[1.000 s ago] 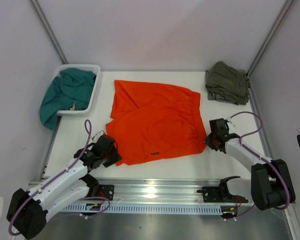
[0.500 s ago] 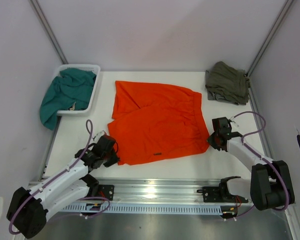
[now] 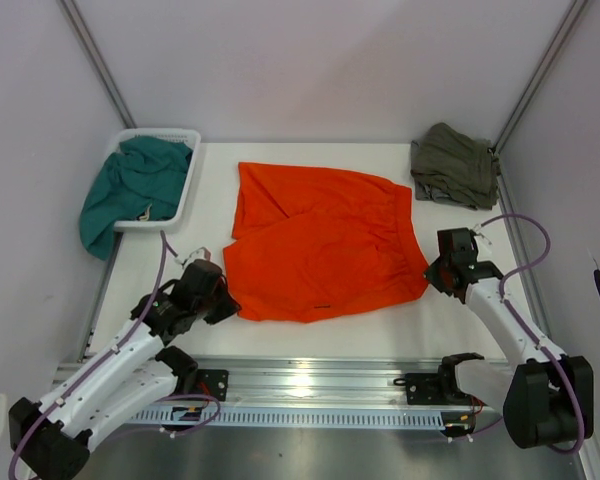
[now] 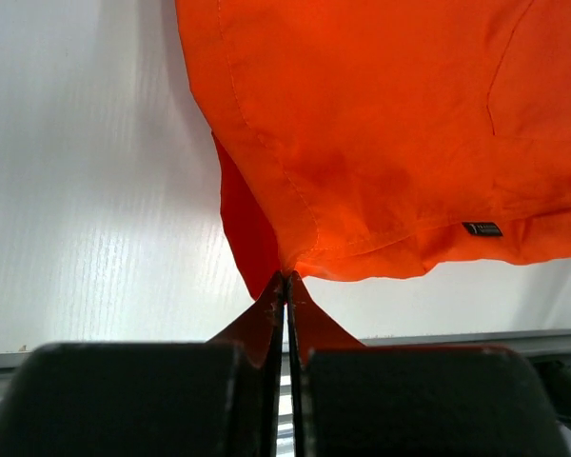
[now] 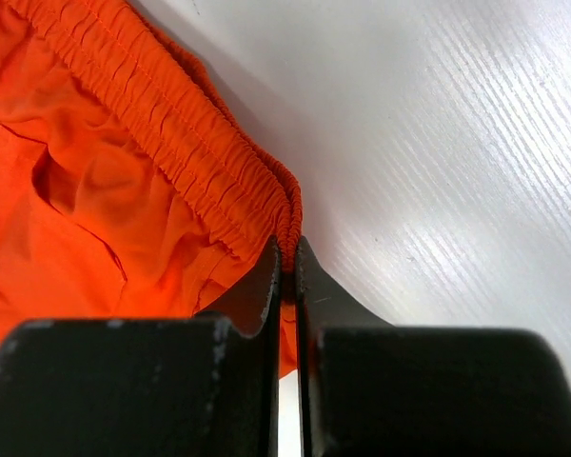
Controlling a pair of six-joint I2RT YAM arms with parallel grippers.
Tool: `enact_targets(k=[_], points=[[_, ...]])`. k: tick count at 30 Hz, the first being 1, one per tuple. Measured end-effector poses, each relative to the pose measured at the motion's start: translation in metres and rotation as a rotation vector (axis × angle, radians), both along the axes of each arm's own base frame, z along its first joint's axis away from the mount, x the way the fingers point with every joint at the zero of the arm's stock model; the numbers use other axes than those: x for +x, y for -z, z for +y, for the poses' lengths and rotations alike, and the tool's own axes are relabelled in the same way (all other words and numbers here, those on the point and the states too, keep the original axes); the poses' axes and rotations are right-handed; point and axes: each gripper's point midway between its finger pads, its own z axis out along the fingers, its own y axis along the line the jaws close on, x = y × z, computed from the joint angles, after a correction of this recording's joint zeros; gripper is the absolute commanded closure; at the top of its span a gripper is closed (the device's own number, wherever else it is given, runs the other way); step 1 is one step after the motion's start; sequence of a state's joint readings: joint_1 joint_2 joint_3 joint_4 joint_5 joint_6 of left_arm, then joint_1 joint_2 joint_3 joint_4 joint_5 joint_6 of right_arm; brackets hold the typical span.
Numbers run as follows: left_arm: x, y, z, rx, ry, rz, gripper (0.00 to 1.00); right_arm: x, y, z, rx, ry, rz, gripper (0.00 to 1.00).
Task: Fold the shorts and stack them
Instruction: Fold the shorts
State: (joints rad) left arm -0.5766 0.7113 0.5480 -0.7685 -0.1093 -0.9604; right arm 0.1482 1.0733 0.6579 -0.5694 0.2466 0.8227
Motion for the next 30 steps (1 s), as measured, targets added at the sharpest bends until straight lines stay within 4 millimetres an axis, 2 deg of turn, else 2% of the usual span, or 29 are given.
enact_targets(k=[3, 5, 9, 13, 20, 22, 24, 30], points=[[-0.002, -0.006, 0.000, -0.006, 0.004, -0.002, 1.00, 0.000, 0.001, 0.001, -0.006, -0.015, 0.020, 1.00], [-0.002, -0.018, 0.001, -0.004, 0.005, -0.007, 1.00, -0.001, 0.002, 0.002, -0.006, -0.025, 0.037, 1.00], [0.011, -0.060, -0.002, -0.011, 0.011, -0.079, 1.00, 0.000, -0.005, 0.002, -0.009, -0.039, 0.043, 1.00], [0.028, -0.088, -0.003, -0.003, 0.007, -0.132, 1.00, 0.009, -0.021, 0.004, -0.012, -0.048, 0.028, 1.00], [0.055, -0.083, 0.021, 0.033, -0.061, -0.098, 1.00, 0.038, -0.047, 0.008, -0.014, -0.054, 0.022, 1.00], [0.063, -0.088, 0.029, 0.033, -0.082, -0.107, 1.00, 0.043, -0.053, 0.010, -0.008, -0.057, 0.012, 1.00], [0.071, -0.101, 0.034, 0.030, -0.092, -0.139, 1.00, 0.049, -0.061, 0.012, 0.000, -0.061, -0.003, 1.00], [0.102, -0.157, 0.037, 0.003, -0.092, -0.277, 1.00, 0.068, -0.079, 0.017, 0.015, -0.064, -0.030, 1.00]])
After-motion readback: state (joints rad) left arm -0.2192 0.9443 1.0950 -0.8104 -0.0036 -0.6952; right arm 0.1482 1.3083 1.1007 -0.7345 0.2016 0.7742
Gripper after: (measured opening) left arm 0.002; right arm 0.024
